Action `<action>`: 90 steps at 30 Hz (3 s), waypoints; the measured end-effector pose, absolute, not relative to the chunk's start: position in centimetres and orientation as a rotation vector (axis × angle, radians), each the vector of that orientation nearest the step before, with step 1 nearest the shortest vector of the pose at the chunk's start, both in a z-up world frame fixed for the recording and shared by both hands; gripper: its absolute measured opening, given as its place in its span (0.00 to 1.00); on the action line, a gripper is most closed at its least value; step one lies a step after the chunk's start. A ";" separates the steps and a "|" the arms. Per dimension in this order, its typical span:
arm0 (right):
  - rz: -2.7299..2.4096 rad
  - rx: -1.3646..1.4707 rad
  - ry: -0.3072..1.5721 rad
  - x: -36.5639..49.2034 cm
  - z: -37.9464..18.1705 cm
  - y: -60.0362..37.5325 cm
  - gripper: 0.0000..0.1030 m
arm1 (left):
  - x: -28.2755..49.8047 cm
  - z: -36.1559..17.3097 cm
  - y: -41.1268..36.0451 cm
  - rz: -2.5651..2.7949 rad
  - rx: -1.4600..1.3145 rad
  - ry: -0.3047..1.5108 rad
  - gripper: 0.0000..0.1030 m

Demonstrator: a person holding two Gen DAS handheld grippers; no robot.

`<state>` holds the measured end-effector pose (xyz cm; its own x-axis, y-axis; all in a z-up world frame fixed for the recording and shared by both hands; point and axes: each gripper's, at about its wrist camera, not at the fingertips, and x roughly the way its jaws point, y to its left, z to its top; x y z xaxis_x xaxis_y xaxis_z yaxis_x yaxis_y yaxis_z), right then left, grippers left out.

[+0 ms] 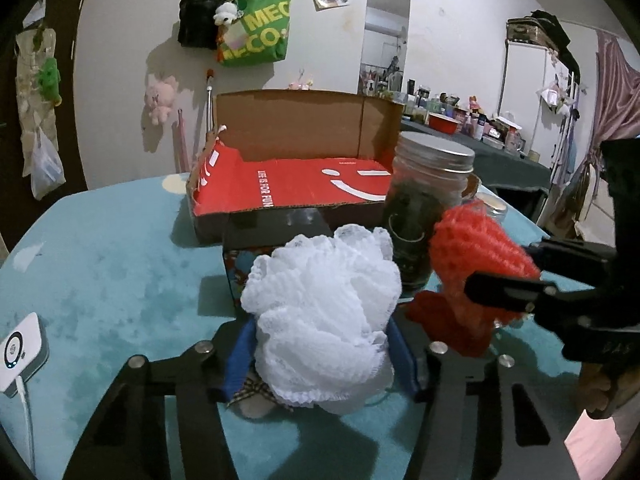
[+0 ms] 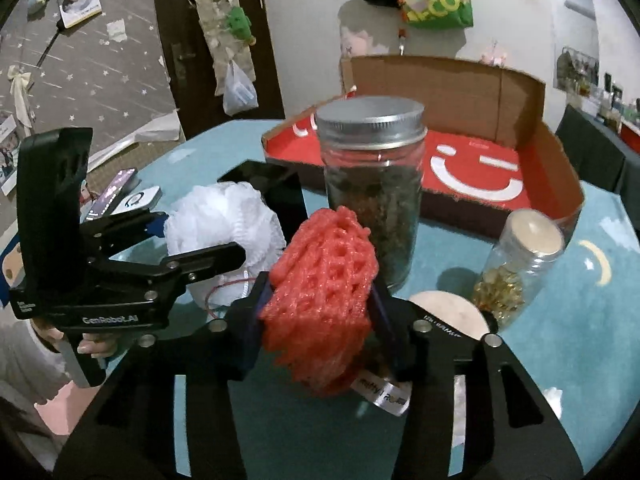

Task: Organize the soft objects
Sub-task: 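Grasp the white mesh pouf with the left tool while the right tool grasps the red mesh sleeve, then carry the white pouf and red mesh sleeve into the red-lined box with both tools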

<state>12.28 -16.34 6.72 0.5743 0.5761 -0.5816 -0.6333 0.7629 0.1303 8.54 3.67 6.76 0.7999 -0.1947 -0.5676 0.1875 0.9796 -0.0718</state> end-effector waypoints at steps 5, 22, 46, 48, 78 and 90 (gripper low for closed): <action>0.690 -0.105 0.572 10.9 8.1 -16.6 0.39 | 7.9 7.7 3.8 -0.206 -0.037 0.603 0.55; 0.606 -0.082 0.473 9.3 11.3 -19.2 0.39 | 6.6 12.9 3.4 -0.206 0.015 0.488 0.55; 0.520 -0.074 0.478 20.9 19.0 -21.0 0.39 | 20.7 19.5 1.3 -0.207 0.210 0.527 0.55; 0.505 -0.077 0.499 23.1 19.1 -20.9 0.39 | 22.9 19.3 0.8 -0.205 0.226 0.544 0.56; 0.331 -0.079 1.027 49.1 8.7 -13.5 0.42 | 44.4 10.7 0.8 -0.127 0.053 0.887 0.59; 0.318 -0.064 1.065 50.6 6.5 -14.3 0.46 | 45.4 9.5 0.4 -0.103 0.064 0.906 0.64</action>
